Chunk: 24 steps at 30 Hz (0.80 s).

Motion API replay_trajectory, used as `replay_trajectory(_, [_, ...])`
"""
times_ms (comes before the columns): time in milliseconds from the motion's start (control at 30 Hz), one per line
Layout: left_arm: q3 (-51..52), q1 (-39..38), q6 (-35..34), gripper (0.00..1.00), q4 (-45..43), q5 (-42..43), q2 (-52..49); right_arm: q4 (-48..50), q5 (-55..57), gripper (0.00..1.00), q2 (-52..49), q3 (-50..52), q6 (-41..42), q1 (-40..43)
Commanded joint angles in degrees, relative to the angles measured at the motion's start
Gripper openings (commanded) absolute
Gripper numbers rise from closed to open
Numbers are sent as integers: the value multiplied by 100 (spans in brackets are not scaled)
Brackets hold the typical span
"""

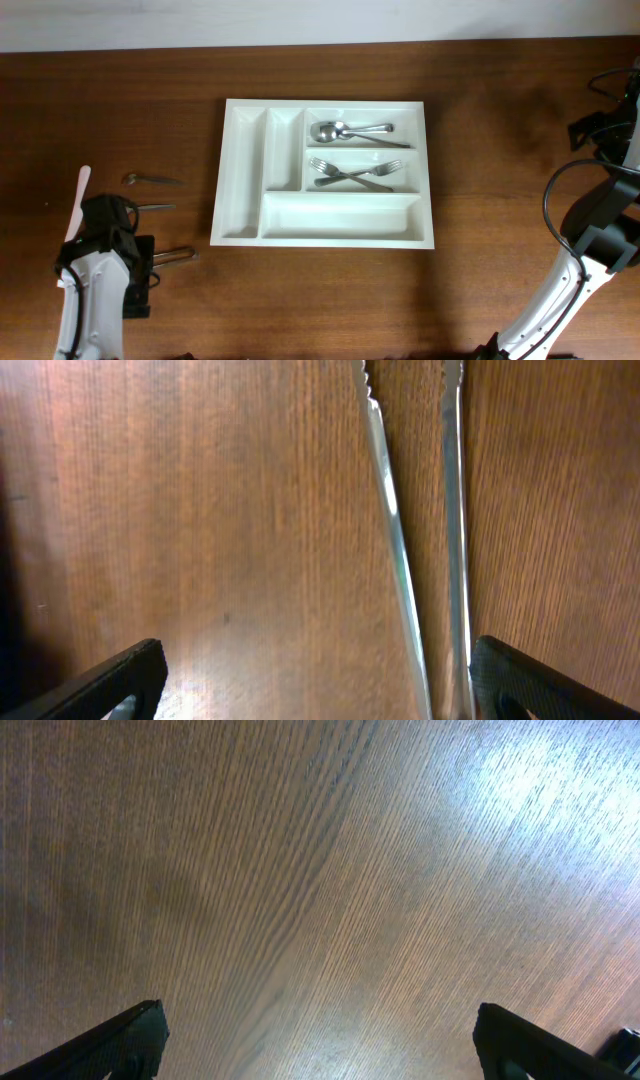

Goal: Pack container
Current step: 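Move the left gripper over the metal tongs and grasp them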

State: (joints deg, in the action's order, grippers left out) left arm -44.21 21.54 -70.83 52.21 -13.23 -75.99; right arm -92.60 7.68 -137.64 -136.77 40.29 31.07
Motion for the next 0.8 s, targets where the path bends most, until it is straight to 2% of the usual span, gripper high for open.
replay_trajectory(0, [-94,133,-55,99,-555,195,-282,2,52,99,254,-39,-2,-24])
replay_trajectory(167, [-94,140,-98,99,-1161,551,-455,2,55,99,254,-39,-2,-24])
replay_trajectory(300, [-94,140,-791,99,-1106,748,-623,2,55,99,254,-39,-2,-24])
replay_trajectory(633, [-94,203,-1401,99,-1058,678,-673,2,52,99,254,-39,-2,-24])
replay_trajectory(767, [-94,501,-1707,99,-756,645,-673,2,52,99,254,-39,-2,-24])
